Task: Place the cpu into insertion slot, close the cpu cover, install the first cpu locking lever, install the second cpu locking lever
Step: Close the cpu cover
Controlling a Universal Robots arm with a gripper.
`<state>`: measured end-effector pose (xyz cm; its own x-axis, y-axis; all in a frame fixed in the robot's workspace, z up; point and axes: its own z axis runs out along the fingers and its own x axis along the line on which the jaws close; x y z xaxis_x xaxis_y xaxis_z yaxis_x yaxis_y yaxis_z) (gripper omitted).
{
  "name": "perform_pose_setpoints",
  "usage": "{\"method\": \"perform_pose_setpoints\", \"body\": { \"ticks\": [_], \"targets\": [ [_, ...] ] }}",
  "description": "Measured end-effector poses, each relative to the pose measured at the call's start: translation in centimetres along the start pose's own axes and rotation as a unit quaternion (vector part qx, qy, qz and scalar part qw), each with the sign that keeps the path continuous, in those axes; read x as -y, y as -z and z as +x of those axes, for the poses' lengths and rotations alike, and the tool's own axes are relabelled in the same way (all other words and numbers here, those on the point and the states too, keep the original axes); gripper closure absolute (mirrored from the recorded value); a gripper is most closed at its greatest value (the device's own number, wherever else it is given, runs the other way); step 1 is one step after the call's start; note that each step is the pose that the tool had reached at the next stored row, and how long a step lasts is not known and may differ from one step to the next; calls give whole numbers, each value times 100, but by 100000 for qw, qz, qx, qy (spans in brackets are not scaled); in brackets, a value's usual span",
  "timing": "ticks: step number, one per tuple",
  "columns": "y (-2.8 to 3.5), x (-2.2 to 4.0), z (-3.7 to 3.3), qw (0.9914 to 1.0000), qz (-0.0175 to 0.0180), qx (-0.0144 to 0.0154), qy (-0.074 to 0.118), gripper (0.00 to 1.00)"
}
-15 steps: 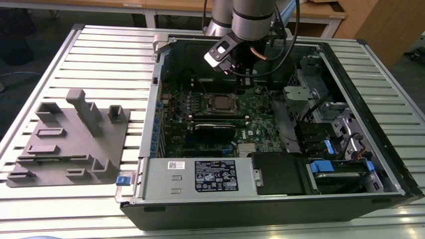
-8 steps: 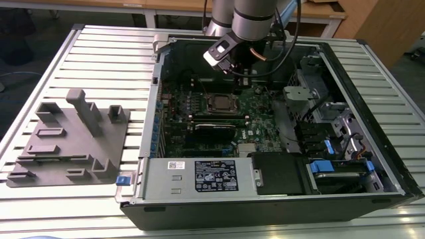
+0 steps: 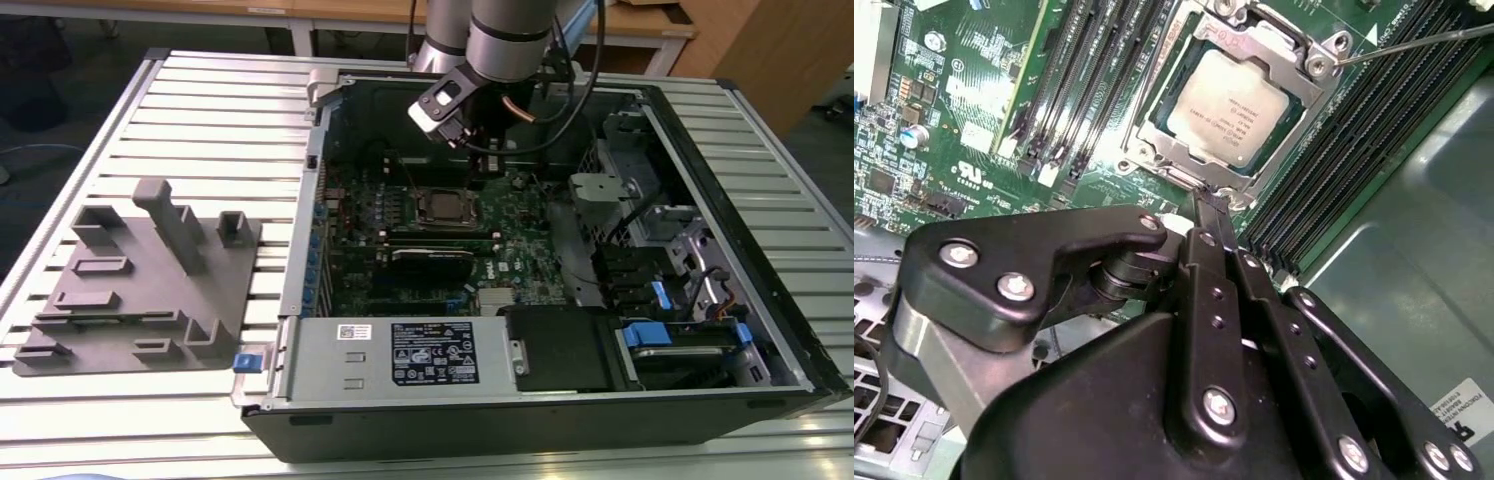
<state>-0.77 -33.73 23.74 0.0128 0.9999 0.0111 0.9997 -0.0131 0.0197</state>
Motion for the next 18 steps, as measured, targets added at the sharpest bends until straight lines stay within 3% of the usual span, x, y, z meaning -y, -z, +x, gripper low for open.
{"method": "perform_pose_setpoints", "body": {
  "ticks": [2,6,11,18],
  "targets": [
    [-2,0,0,99999,456,-6,-2,89],
    [-2,9,0,99999,486,17,-15,89],
    [-19,104,-16,99999,482,9,-8,89],
    [-105,187,-45,99999,479,5,-5,89]
  ]
}}
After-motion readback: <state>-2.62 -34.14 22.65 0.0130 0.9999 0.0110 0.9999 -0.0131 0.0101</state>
